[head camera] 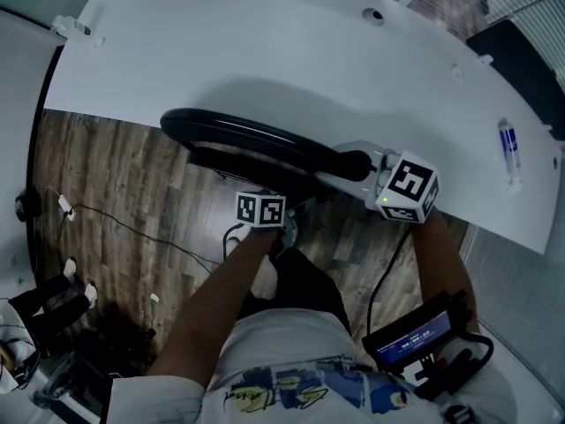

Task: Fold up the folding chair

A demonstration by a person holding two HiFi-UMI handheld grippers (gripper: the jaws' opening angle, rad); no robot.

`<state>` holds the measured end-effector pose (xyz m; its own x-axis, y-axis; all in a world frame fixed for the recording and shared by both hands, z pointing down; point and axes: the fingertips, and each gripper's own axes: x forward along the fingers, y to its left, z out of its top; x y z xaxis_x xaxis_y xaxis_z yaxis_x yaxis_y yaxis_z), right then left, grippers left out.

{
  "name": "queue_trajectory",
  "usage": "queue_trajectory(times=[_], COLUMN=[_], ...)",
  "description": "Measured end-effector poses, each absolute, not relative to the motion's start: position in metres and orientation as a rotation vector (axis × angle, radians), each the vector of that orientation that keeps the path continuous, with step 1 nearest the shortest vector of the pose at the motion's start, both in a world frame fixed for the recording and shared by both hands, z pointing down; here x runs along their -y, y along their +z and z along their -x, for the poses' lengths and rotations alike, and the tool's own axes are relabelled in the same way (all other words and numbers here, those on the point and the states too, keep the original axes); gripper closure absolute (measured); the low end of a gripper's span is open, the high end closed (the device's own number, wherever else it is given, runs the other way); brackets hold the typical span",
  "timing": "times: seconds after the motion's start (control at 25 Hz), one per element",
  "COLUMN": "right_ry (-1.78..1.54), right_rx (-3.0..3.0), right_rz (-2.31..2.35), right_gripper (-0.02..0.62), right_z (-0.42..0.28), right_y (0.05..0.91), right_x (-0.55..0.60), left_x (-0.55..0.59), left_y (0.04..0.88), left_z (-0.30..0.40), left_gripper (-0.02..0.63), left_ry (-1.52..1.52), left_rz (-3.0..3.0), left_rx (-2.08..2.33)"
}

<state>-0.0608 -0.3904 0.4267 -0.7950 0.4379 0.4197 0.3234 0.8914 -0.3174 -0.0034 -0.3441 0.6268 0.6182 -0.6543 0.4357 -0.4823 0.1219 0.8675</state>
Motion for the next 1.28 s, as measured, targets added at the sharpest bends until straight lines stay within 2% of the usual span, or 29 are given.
queue_trajectory(times=[0.48, 0.84, 1.28], right_ry=[0.280, 0.193, 0.159], right_rx=[2.572, 2.553, 2.574], right_rz=[0.474, 0.402, 0.271], right_gripper=[0.506, 0.472, 0.462], right_z=[0.060, 0.063, 0.062], right_y=[0.427, 0.431, 0.427], right_x=[0.391, 0.390, 0.399], left_x=[0.340, 0.338, 0.330], left_y=[0.628, 0.627, 0.624], left_z=[-0.004, -0.003, 0.009], left_gripper=[0.469, 0.428, 0.416], left_ry=[-0.013, 0.024, 0.043], left_rz=[-1.586, -1.593, -1.596], left_rx=[1.001, 1.014, 1.041])
